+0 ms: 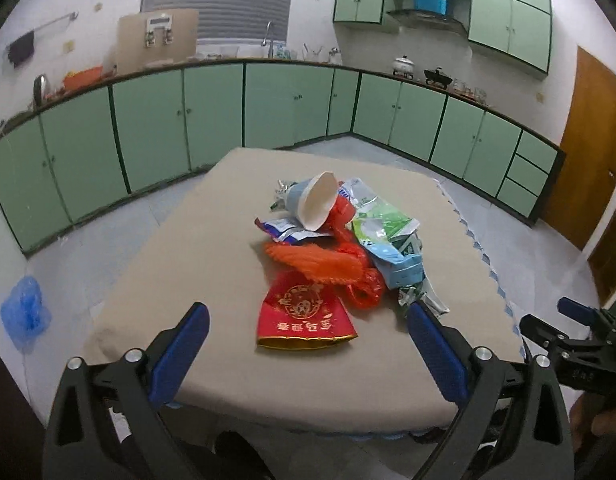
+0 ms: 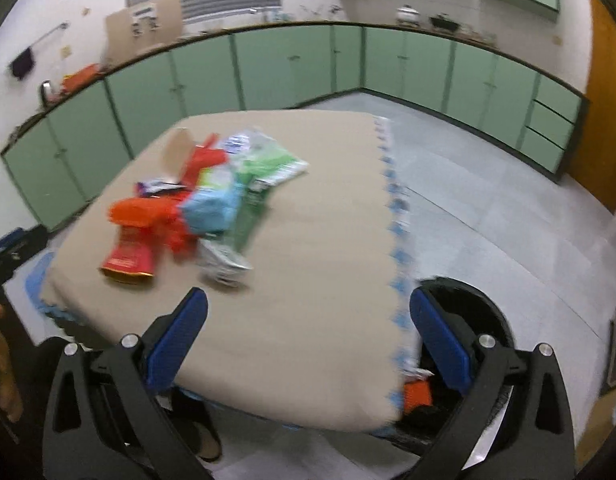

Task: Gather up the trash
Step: 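Grasp the crumpled white milk carton with the right tool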

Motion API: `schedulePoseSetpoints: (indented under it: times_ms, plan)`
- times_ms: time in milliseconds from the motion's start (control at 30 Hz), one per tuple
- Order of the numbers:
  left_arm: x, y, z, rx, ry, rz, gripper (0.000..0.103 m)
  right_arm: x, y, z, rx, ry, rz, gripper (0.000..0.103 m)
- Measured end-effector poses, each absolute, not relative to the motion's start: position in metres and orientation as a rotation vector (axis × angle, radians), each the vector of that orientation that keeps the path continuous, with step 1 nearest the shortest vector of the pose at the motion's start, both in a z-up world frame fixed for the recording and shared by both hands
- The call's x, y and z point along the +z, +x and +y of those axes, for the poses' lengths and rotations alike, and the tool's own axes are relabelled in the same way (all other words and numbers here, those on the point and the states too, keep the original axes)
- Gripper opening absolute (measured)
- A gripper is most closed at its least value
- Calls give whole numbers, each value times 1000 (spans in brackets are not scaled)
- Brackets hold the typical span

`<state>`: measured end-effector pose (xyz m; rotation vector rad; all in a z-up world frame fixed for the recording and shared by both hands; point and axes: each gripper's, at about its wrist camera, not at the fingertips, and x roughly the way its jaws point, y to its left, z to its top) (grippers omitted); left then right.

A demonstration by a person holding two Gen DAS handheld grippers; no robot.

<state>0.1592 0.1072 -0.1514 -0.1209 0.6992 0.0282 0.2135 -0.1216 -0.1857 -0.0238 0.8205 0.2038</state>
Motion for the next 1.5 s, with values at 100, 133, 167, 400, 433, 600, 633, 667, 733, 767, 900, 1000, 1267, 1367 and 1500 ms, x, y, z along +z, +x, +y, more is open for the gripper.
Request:
schedulePoseSetpoints:
  times_ms: [100, 133, 167, 400, 433, 600, 633, 667, 733, 767, 900, 1000, 1267, 1367, 1500]
  plan:
    - [-154, 165, 111, 29, -117, 702, 97, -184, 219, -110, 228, -15, 817, 98]
    - [-155, 169, 112, 23, -121, 706, 97, -184, 223, -107, 241, -11, 814, 98]
    - [-158, 173, 110, 19, -125, 709, 97, -183, 226, -103, 251, -9, 808, 98]
    - [-171, 191, 104, 16, -92, 721, 94, -186, 251, -75, 318, -32, 812, 87]
    - [-172, 193, 105, 17, -86, 721, 92, -188, 255, -72, 327, -34, 819, 84]
    - [-180, 201, 118, 14, -105, 732, 87, -201, 266, -66, 342, -38, 847, 76]
    - [-181, 201, 119, 15, -106, 734, 87, -207, 267, -65, 338, -43, 860, 77]
    - [-182, 201, 120, 16, -108, 734, 87, -214, 269, -64, 334, -42, 872, 77]
    - [-187, 201, 121, 10, -122, 743, 87, -225, 272, -63, 328, -33, 891, 78]
    - [-189, 201, 121, 8, -126, 748, 87, -231, 273, -63, 324, -30, 897, 79]
    - [-194, 201, 115, -11, -116, 751, 87, -251, 281, -60, 310, -30, 911, 83]
    - [-194, 201, 114, -20, -114, 740, 87, -259, 286, -61, 316, -18, 928, 72]
    - [-220, 222, 108, -47, -88, 757, 80, -260, 279, -67, 351, -3, 943, 49]
    - [-222, 227, 109, -51, -103, 752, 80, -253, 274, -73, 355, 10, 919, 48]
    - [-222, 235, 106, -46, -101, 745, 80, -244, 269, -84, 345, 33, 889, 46]
